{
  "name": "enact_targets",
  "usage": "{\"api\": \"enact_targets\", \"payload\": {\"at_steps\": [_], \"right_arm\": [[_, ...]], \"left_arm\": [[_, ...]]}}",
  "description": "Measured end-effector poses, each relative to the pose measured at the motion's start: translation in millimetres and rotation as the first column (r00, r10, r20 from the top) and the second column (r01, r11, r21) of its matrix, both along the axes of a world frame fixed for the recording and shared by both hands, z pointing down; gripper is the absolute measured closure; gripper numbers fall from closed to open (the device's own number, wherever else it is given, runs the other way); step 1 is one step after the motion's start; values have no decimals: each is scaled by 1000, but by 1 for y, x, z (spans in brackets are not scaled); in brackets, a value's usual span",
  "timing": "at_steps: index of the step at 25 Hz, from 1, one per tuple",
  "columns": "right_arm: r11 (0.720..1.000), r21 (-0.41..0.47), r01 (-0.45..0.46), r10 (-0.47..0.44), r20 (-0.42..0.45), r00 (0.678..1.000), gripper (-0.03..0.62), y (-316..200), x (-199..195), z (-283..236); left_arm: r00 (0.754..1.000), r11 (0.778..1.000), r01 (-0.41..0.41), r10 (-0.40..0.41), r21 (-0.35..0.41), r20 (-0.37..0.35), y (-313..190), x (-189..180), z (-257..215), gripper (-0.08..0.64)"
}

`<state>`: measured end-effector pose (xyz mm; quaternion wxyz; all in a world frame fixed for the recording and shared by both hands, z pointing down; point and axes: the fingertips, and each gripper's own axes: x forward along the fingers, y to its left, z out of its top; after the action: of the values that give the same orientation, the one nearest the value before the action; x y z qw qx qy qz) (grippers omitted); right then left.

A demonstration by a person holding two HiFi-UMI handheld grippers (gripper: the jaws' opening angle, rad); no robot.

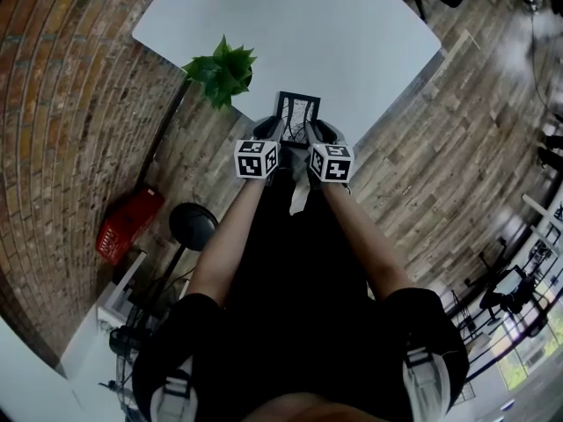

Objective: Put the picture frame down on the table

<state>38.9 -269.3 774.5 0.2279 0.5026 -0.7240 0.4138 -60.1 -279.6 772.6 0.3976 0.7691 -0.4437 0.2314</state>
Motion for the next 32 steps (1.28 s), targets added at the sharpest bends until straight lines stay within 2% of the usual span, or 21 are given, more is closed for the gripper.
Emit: {"api": "enact_targets", "payload": {"at_steps": [8, 13, 17, 20, 26, 32], "right_arm": [[1000, 14, 6, -6, 14, 1000, 443, 4, 1, -5], [997, 53, 59, -60, 26, 998, 533, 15, 2, -25], [995, 71, 70, -77, 96, 992, 553, 33, 3, -38], [992, 105, 73, -82, 84, 993, 589, 48, 7, -52], [983, 179, 40, -60, 105, 993, 594, 75, 5, -78], [967, 238, 87, -110, 86, 990, 595, 104, -6, -107]], "left_arm": [[1000, 1000, -9, 8, 14, 15, 3, -9, -8, 461], [1000, 998, -16, 15, 66, 25, 7, -24, -27, 462], [999, 994, -28, 24, 105, 35, 18, -34, -47, 462], [998, 990, -52, 46, 134, 47, 30, -43, -61, 475], [995, 980, -95, 89, 175, 42, 53, -53, -81, 526], [986, 962, -165, 163, 216, 25, 83, -55, -105, 535]]}}
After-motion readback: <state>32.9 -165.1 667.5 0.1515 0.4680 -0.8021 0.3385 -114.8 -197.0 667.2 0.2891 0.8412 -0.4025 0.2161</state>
